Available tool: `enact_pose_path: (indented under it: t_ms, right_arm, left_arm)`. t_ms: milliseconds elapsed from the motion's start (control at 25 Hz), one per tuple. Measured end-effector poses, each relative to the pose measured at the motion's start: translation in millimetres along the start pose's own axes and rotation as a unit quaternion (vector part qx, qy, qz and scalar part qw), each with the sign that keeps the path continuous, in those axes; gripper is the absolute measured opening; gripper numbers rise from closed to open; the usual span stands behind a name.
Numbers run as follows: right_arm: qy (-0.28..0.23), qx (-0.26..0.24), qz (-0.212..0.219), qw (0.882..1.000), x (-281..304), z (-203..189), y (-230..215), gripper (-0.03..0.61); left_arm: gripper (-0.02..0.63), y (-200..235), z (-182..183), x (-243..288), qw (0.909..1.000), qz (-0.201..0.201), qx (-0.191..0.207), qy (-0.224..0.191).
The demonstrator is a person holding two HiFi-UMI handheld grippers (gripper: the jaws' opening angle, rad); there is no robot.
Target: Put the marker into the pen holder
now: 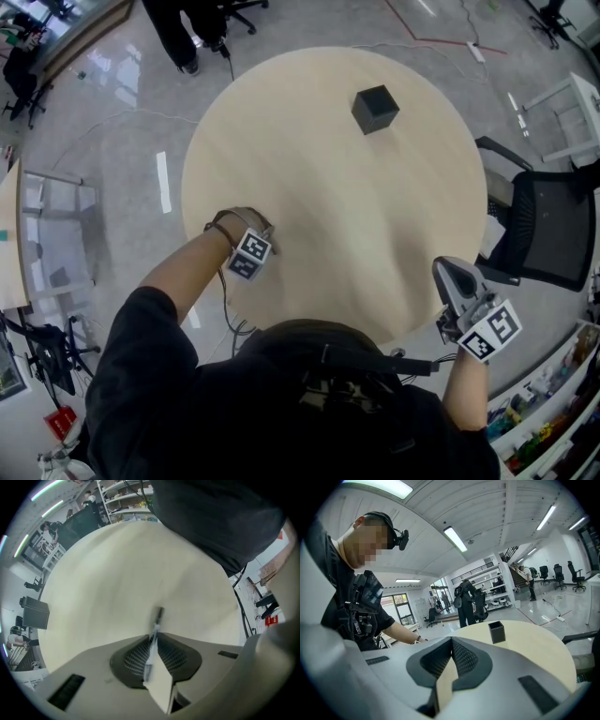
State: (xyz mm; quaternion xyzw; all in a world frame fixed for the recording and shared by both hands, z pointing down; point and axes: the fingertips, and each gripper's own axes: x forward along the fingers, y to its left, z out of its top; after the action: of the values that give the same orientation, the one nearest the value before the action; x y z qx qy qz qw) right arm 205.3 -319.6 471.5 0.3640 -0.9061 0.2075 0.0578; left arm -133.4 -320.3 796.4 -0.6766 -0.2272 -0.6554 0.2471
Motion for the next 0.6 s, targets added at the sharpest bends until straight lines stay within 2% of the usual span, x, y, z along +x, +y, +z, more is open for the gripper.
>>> enact_pose_path:
  t_ms: [40,160,280,360,440,480,520,600]
  right_arm:
    - [0.000,0.000,0.001,1.000,1,0,1,0.003]
    - [0.001,-0.002,0.003,1.000,3,1,4,0.003]
    - [-0.001,-0.006,0.005,1.000,5,5,6,0.003]
    - [-0.006,-0.008,0.005,1.000,5,10,6,0.003]
    - [-0.013,-0.012,0.006,1.000,6,16,6,0.003]
    - [-0.017,-0.015,0.007,1.000,7,20,7,0.003]
    - [-0.022,-0.017,0.009,1.000,7,24,8,0.003]
    - [-0.036,-0.020,0.014,0.999,9,35,10,0.003]
  left_arm:
    - [0.044,2,0,0,1.0000,0.003,-0.002,-0.003]
    - [0.041,5,1,-4,0.9996,0.015,-0.018,-0.014]
    - [0.040,17,3,-19,0.9944,0.049,-0.080,-0.047]
    - [0.040,31,5,-39,0.9848,0.080,-0.132,-0.079]
    - [0.040,49,8,-68,0.9674,0.118,-0.187,-0.124]
    - [0.041,59,9,-88,0.9544,0.140,-0.216,-0.151]
    - [0.040,69,11,-109,0.9380,0.162,-0.247,-0.181]
    - [0.041,89,14,-154,0.8967,0.203,-0.304,-0.249]
